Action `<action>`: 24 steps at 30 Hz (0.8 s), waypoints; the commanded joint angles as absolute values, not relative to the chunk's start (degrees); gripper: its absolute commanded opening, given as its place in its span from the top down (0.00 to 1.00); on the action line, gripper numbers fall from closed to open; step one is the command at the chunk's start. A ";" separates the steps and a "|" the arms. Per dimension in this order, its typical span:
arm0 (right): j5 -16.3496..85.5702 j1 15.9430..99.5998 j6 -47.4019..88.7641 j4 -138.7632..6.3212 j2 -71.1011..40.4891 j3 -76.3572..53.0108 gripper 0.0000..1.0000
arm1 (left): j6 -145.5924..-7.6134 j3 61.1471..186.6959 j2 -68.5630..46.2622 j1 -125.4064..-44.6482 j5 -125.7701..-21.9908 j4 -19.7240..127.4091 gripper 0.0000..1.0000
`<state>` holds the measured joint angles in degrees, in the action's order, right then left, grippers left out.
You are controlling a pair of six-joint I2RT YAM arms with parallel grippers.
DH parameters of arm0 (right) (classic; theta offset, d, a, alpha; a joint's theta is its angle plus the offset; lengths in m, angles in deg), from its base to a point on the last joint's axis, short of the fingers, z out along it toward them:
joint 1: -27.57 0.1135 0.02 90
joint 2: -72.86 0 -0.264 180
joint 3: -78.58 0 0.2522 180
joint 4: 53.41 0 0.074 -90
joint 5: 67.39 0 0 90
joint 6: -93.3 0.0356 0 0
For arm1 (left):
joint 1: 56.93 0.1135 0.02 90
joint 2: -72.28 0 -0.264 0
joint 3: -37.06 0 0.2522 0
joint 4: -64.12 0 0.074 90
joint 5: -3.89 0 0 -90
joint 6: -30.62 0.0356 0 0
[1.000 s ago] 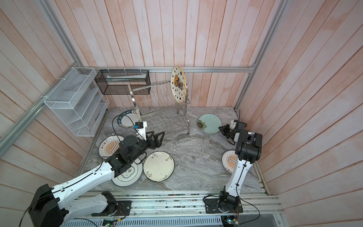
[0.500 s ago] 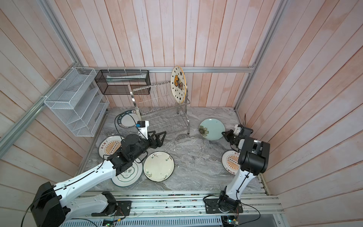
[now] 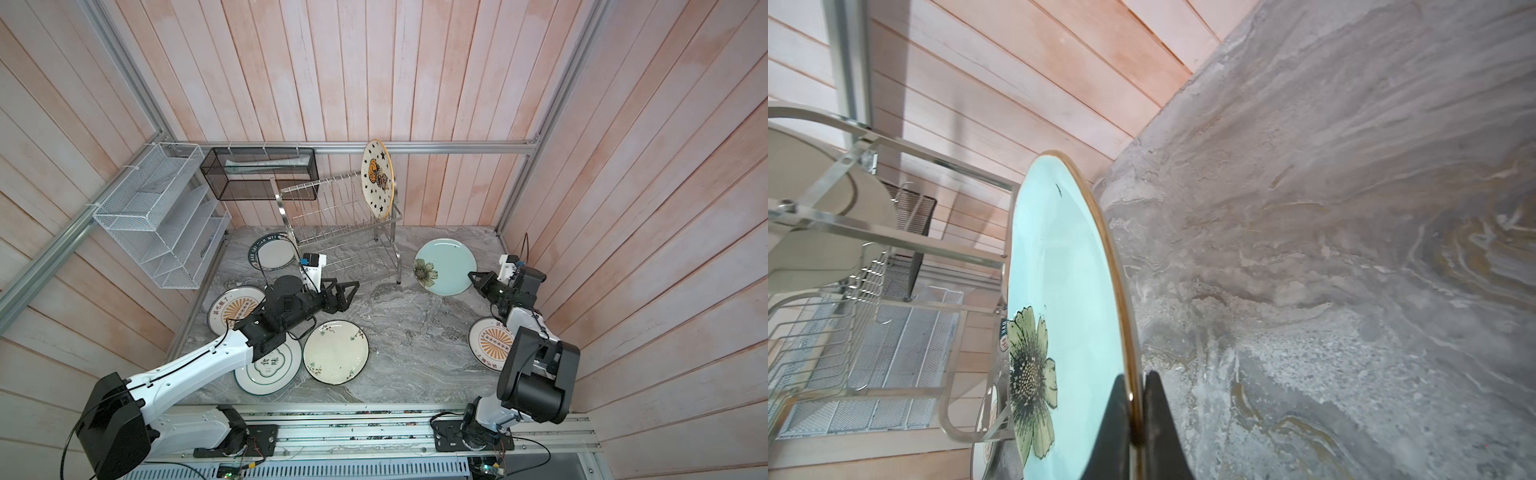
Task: Load plates into a dish rack
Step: Pick up the plate from the top-right of the table, then place the plate on the dish rack.
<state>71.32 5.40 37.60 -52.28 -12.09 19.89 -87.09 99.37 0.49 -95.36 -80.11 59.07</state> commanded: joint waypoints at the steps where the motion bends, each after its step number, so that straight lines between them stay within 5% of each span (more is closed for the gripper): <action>1: 77.94 6.06 39.63 -49.14 -7.60 20.31 1.00 | -87.99 100.84 0.81 -92.30 -71.44 58.06 0.08; 24: 83.09 33.16 36.34 -47.66 -4.83 22.06 1.00 | -97.36 97.63 -2.34 -92.00 -67.83 59.41 0.15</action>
